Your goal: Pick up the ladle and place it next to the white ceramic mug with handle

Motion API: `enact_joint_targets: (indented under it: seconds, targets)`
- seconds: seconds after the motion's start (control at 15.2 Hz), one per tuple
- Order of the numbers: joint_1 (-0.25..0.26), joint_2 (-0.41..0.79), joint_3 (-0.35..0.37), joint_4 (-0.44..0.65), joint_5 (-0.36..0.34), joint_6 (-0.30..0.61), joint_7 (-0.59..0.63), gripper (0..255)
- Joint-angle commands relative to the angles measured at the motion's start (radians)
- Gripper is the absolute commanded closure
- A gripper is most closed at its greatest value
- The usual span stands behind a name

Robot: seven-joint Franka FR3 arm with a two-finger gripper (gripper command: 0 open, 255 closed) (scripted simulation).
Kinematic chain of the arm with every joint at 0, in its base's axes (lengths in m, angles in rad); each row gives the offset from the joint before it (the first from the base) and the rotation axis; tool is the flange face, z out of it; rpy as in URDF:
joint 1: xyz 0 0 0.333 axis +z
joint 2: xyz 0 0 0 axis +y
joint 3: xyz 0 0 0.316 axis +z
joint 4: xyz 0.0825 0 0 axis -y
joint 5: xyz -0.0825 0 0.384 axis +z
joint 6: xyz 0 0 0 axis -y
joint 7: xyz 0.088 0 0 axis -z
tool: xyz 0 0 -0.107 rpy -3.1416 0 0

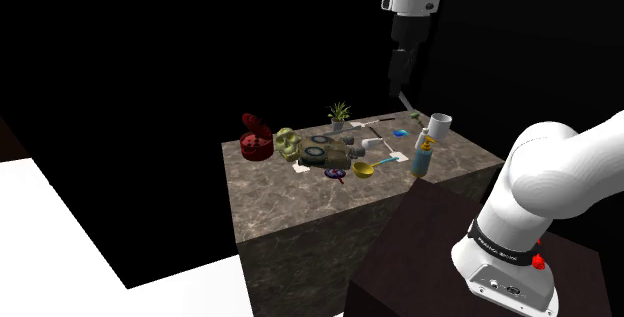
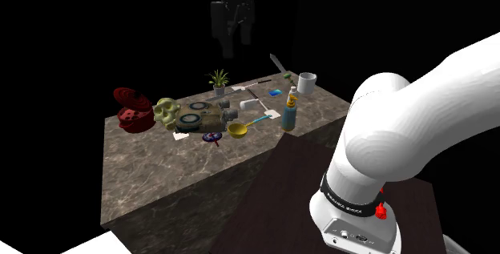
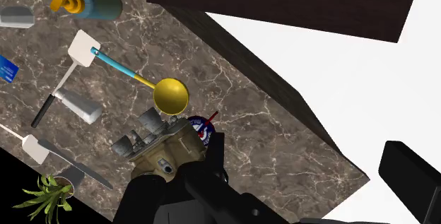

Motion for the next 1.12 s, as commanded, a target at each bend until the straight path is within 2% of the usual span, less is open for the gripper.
enact_joint_targets:
  seconds: [0.0,0.59,1.06]
  targets:
    - [0.000,0.000,0.000,0.000,0.000,0.000,0.000,0]
    - [0.004,-0.055,-0.166,-0.293,-0.147,0.291,-0.319,0]
    - [-0.015,0.059,-0.337,-0.422,-0.283,0.584,-0.573,0]
